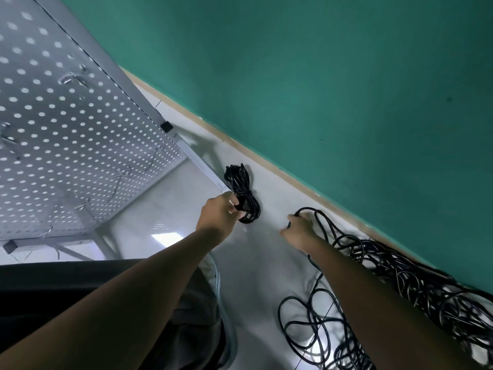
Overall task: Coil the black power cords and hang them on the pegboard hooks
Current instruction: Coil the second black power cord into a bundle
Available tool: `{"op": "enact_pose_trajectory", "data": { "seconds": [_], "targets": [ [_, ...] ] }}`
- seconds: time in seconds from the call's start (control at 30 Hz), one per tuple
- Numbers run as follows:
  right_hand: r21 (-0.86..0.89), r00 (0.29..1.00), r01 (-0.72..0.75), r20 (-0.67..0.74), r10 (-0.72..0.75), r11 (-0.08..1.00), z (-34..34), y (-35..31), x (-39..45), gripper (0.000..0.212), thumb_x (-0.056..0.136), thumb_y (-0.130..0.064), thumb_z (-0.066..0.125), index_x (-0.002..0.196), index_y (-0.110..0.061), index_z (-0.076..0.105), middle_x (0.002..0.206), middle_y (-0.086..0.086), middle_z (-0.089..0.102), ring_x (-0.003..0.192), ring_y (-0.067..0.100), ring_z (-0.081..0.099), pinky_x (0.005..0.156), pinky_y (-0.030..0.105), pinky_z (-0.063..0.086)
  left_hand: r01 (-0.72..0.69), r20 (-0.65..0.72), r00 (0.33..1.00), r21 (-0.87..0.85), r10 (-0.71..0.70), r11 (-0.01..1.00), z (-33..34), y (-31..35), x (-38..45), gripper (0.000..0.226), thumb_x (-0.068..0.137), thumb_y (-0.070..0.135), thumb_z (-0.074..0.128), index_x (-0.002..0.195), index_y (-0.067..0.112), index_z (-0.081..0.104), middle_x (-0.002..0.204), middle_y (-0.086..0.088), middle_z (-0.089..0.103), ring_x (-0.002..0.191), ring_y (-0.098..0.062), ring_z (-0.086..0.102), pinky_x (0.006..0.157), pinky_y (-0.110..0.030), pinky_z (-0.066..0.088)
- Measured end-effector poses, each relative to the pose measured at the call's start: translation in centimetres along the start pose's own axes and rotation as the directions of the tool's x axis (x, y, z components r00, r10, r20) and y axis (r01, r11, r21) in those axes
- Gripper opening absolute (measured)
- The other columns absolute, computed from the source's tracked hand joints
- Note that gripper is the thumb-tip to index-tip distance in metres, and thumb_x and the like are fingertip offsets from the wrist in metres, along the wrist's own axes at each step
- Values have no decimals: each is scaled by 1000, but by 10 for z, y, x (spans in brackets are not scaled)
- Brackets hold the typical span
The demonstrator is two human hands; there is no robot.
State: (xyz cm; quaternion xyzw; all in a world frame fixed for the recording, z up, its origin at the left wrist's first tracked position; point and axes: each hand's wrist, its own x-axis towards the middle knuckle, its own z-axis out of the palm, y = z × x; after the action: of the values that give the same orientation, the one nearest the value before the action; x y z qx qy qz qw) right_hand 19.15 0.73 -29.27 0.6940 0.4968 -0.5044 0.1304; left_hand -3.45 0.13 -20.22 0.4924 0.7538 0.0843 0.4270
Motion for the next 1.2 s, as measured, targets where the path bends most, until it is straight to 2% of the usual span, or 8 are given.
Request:
{"op": "enact_pose_trajectory", "data": {
  "seconds": [0.1, 0.27, 0.37, 0.5, 0.7, 0.87, 1.1, 1.2],
  "targets": [
    [189, 996, 10, -86, 7, 982, 4, 1, 2, 24, 86, -19, 62, 71, -25, 44, 105, 10, 40, 89, 23, 36, 68, 29, 33, -20, 23, 1000, 15, 19, 1000, 2, 5, -5, 17, 94, 27, 73, 107, 20, 65, 95, 2, 69, 88, -18, 64, 65, -25, 46],
    [534, 987, 59, -156, 29, 843, -28, -19, -34, 29, 87, -3, 64, 60, -7, 52, 68, 10, 36, 64, 17, 31, 60, 31, 22, -52, 93, 995, 42, 48, 998, 0, 27, -20, 17, 93, 29, 72, 104, 18, 67, 102, -3, 72, 94, -24, 65, 77, -31, 50],
    [639, 991, 16, -111, 72, 769, -54, -27, -59, 32, 96, -33, 64, 93, -3, 74, 89, 9, 66, 83, 24, 62, 87, 37, 55, -98, 114, 989, 10, 96, 995, -8, 58, -33, 13, 96, 30, 69, 103, 19, 66, 108, -4, 71, 97, -25, 65, 80, -31, 52],
    [738, 997, 57, -80, 3, 673, -96, -33, -123, 65, 107, -54, 33, 116, -3, 72, 120, 16, 68, 115, 29, 64, 108, 36, 47, -183, 169, 968, -27, 185, 983, -30, 104, -54, 37, 101, 39, 64, 129, 16, 64, 127, -2, 67, 113, -25, 63, 93, -28, 46],
    [821, 967, 222, -115, -229, 526, -137, -49, -247, 79, 103, -63, 17, 114, -5, 69, 123, 13, 70, 115, 22, 66, 105, 32, 49, -321, 286, 892, -144, 350, 936, -68, 164, -115, 54, 86, 65, 64, 100, 13, 74, 99, -4, 75, 98, -24, 70, 93, -45, 53],
    [807, 939, 290, -136, -315, 515, -153, -44, -315, 85, 101, -67, 13, 119, -7, 70, 125, 14, 70, 119, 25, 65, 107, 38, 49, -338, 301, 876, -176, 377, 925, -93, 200, -165, 19, 93, 24, 77, 95, 5, 73, 92, -16, 76, 84, -32, 74, 84, -43, 60],
    [420, 925, 364, -267, -270, 831, -151, -28, -363, 36, 97, 0, 56, 131, -12, 60, 96, 5, 65, 90, 21, 63, 71, 18, 52, -370, 316, 865, -121, 390, 921, -129, 222, -241, 5, 88, 9, 80, 91, 5, 79, 90, -20, 77, 79, -24, 69, 82, -37, 60],
    [-115, 885, 358, -274, -376, 926, -142, -11, -355, 35, 93, -13, 68, 125, -26, 69, 122, 7, 52, 121, 24, 47, 106, 29, 40, -408, 295, 846, -179, 445, 895, -145, 232, -275, 5, 88, 5, 78, 92, 2, 79, 93, -23, 77, 78, -22, 69, 86, -39, 60]
  ]
}}
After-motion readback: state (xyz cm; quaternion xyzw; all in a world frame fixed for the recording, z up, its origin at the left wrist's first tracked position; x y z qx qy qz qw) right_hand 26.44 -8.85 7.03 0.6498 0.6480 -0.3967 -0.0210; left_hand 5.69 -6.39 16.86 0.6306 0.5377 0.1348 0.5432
